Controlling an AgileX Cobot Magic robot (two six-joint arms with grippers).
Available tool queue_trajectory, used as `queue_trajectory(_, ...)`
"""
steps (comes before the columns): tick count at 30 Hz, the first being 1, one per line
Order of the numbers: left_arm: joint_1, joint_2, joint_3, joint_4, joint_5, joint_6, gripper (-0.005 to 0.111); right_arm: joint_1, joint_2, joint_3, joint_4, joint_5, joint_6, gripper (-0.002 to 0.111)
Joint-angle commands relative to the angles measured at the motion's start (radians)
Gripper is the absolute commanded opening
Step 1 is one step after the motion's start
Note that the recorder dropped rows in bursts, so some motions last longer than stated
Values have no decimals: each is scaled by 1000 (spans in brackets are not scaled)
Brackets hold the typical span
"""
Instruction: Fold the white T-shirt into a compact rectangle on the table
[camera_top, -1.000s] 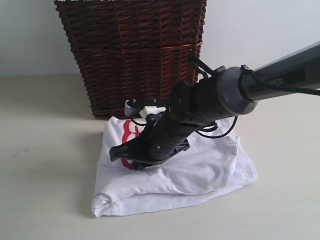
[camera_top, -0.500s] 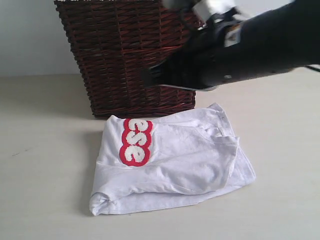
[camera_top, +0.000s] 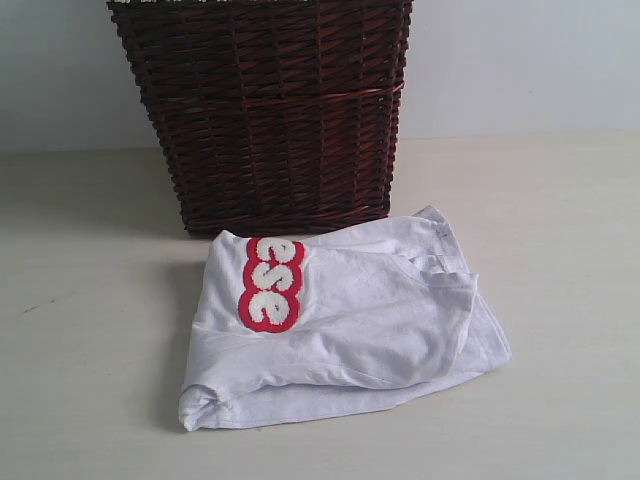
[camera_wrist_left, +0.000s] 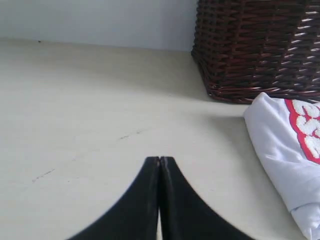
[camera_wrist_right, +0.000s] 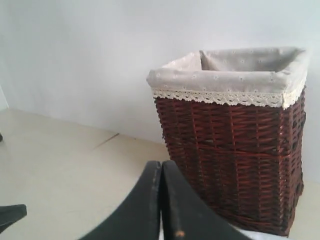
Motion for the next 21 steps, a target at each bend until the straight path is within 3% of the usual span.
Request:
queue_trajectory(1,-5,-7,0,-6,-11,-7,0,1,-93,8,-19,15,29,0)
queue_trajectory(11,-5,-7,0,-6,-11,-7,0,-26,-460,8,-8,83,35,0)
queue_trajectory(15,-5,-7,0,-6,-11,-7,0,-125,-460,-10,-4,163,43,0)
queue_trajectory(21,-5,-7,0,-4,-11,-7,0,-378,-460,21,168,136,-68,0)
